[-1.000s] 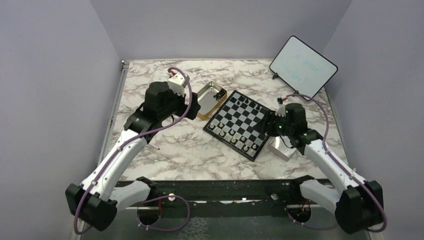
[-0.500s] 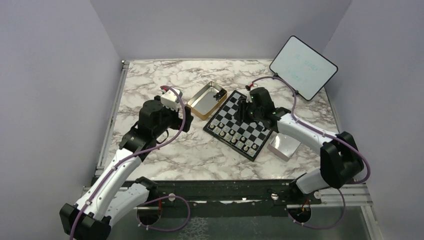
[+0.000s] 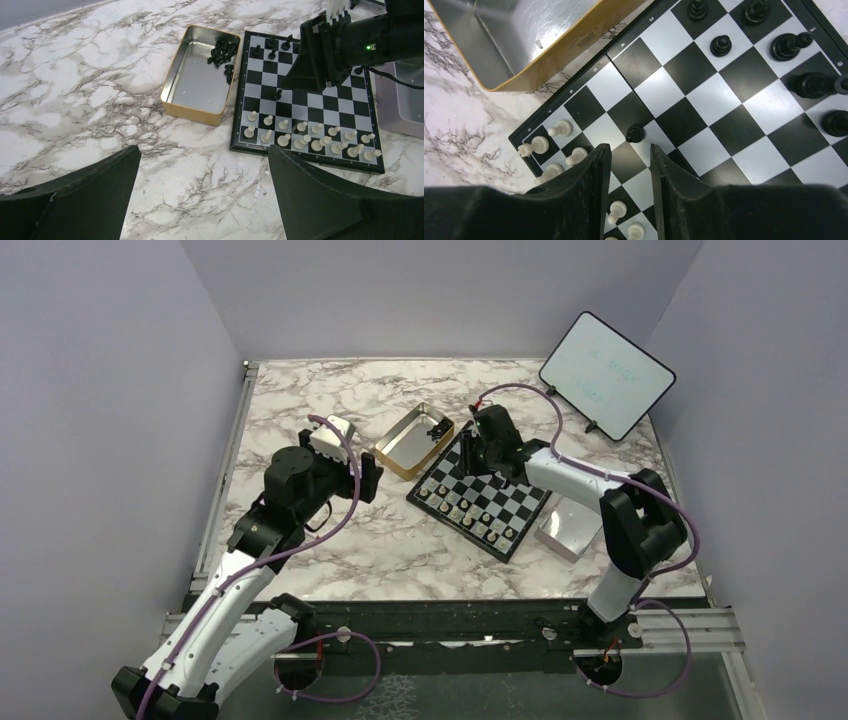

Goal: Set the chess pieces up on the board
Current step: Pick up the chess piece from the chessboard.

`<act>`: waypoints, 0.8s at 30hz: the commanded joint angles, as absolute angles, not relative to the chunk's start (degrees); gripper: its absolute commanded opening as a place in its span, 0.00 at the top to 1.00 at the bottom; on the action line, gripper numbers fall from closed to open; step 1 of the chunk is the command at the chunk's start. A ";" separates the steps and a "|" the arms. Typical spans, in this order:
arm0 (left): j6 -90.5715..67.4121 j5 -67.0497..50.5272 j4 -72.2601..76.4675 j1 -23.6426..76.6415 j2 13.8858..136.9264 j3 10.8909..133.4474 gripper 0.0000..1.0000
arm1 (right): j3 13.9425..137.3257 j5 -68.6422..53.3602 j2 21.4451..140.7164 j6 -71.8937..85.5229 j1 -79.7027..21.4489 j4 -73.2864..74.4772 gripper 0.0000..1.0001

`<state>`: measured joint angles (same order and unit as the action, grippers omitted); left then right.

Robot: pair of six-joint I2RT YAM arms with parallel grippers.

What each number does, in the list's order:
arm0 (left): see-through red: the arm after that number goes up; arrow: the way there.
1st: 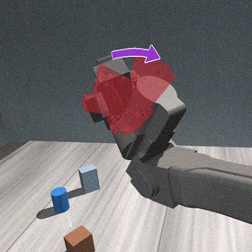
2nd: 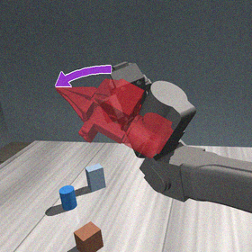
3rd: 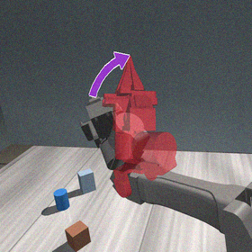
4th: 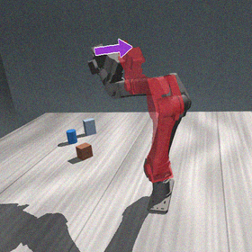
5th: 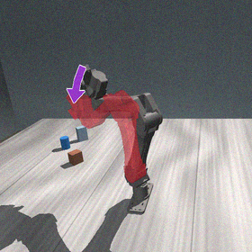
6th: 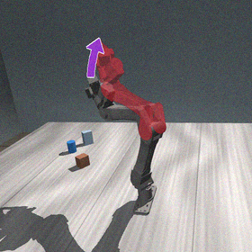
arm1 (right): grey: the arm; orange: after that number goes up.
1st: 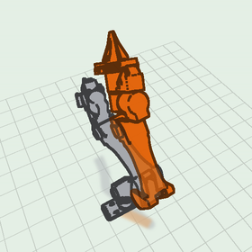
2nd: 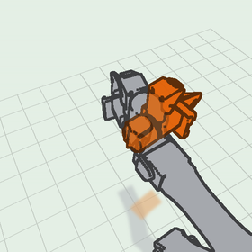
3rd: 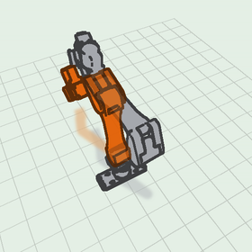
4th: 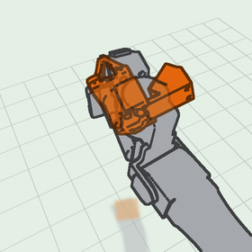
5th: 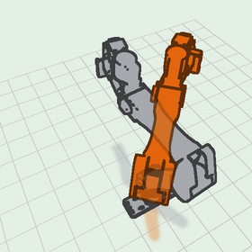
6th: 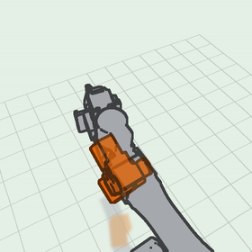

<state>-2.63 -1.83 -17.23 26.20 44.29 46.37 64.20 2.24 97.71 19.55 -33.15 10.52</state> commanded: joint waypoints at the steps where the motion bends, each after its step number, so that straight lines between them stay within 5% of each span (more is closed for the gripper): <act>1: -2.18 -0.48 -16.44 26.19 43.44 45.92 0.01 | 67.81 4.44 101.24 19.16 -34.27 10.96 0.60; 24: -1.85 -0.43 -16.68 26.63 42.42 46.06 0.01 | 73.06 8.48 108.01 18.25 -36.03 16.62 0.71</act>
